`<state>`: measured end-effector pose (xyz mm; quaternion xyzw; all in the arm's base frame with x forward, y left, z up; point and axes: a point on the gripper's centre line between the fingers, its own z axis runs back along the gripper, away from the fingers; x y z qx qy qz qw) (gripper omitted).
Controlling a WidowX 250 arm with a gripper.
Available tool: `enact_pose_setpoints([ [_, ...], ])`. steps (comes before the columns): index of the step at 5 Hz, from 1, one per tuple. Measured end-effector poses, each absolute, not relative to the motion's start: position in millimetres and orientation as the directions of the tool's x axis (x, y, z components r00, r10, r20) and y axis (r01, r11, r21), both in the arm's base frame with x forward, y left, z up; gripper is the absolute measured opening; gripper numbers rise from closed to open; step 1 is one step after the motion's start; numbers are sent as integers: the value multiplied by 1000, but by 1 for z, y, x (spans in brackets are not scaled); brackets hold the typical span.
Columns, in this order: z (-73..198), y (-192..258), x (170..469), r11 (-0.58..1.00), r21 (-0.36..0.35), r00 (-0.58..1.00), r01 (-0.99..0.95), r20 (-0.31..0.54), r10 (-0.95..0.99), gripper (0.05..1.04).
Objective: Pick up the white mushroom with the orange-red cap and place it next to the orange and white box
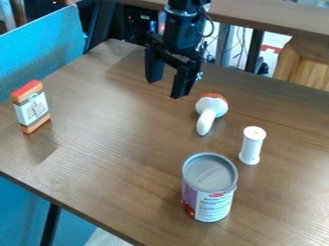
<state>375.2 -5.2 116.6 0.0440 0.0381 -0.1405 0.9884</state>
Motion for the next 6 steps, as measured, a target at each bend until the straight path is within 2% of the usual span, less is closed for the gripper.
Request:
enact_pose_setpoints([
  [1,100,-5,373,958,66,954,279,-135,-268,1000],
  [2,99,-8,386,970,70,968,233,-111,-224,1000],
  [4,89,-24,402,987,-16,983,157,-92,-158,1000],
  [6,78,-36,413,997,-19,991,81,-110,-82,1000],
])
